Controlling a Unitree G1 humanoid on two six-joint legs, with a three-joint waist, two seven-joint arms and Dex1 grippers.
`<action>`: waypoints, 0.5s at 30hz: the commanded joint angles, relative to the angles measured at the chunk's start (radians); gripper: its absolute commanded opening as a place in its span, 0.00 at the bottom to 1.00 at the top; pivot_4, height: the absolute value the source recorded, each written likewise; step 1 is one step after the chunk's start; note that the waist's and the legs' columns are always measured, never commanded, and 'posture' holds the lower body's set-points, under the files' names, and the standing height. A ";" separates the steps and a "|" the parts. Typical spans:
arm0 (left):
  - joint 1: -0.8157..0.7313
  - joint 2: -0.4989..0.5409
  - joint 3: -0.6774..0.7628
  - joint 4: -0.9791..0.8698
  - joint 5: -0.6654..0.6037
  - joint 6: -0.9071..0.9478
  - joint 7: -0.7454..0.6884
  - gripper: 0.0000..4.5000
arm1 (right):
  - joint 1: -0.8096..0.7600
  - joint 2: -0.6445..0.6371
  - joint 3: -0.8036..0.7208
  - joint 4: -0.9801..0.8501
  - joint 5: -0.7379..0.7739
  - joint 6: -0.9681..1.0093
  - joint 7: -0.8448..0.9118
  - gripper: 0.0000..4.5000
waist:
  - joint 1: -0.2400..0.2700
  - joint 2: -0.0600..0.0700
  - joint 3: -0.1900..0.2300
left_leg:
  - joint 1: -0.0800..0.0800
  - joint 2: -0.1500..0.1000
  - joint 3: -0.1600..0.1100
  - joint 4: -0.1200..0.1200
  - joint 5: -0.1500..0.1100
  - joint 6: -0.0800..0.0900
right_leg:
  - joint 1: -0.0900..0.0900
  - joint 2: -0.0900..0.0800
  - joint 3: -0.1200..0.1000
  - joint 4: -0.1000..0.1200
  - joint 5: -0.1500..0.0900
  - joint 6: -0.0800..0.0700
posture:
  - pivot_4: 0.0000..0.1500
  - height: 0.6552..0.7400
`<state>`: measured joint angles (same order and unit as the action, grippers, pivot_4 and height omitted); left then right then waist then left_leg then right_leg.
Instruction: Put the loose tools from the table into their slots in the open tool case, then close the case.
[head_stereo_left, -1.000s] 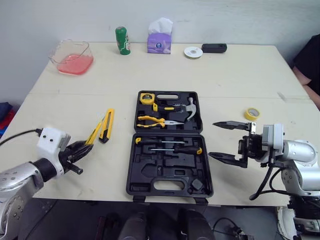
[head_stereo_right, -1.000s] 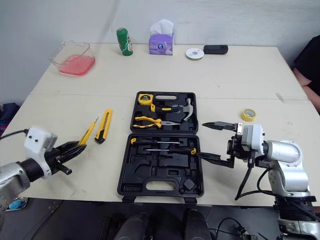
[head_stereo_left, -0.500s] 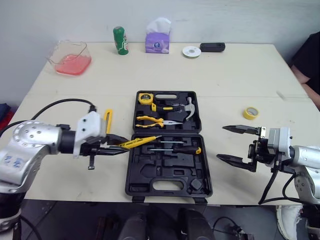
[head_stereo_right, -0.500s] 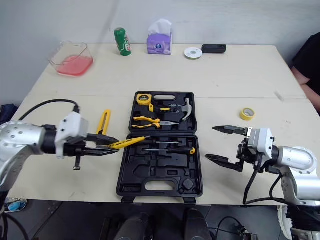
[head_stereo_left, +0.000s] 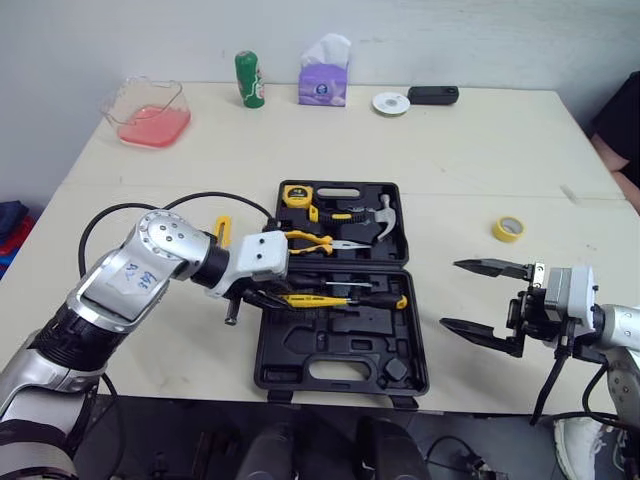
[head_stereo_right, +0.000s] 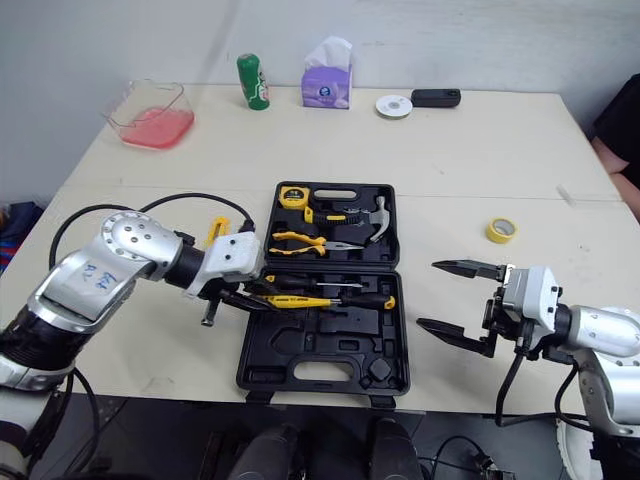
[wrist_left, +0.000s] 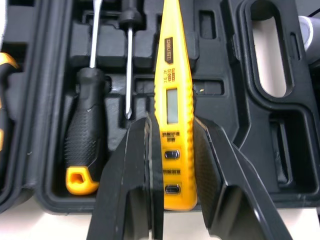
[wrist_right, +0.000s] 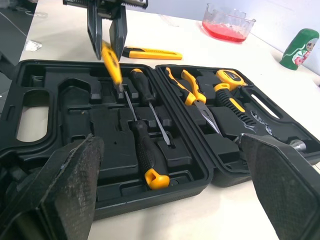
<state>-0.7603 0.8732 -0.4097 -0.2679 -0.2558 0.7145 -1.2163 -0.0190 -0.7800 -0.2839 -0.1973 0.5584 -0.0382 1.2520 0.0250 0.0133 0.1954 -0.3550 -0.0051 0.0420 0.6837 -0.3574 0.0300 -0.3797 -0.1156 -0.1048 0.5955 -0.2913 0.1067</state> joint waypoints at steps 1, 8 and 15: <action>-0.043 0.004 -0.042 -0.049 0.049 0.037 -0.009 0.11 | 0.017 -0.014 -0.032 -0.038 0.015 0.000 -0.003 1.00 | 0.000 0.000 0.000 | 0.000 0.000 0.000 0.000 0.000 0.000 | 0.000 0.000 0.000 0.000 0.000 0.000 | 1.00 1.00; -0.075 -0.025 -0.139 -0.028 0.176 0.021 0.012 0.11 | 0.055 -0.005 -0.032 -0.062 0.016 -0.006 -0.014 1.00 | 0.002 0.000 0.000 | 0.000 0.000 0.000 0.001 0.000 0.000 | 0.000 0.000 0.000 0.000 0.000 0.000 | 1.00 1.00; -0.086 -0.065 -0.177 -0.009 0.229 0.042 0.012 0.11 | 0.067 -0.003 -0.025 -0.089 0.018 0.001 -0.035 1.00 | 0.002 -0.001 0.000 | 0.000 0.000 0.000 0.001 0.000 0.000 | 0.001 0.000 0.000 0.000 0.000 0.000 | 1.00 1.00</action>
<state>-0.8364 0.8055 -0.5770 -0.2648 -0.0511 0.7609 -1.2021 0.0474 -0.7797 -0.2862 -0.2445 0.5590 -0.0383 1.2258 0.0269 0.0127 0.1956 -0.3551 -0.0052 0.0416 0.6847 -0.3571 0.0305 -0.3791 -0.1153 -0.1046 0.5956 -0.2912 0.1069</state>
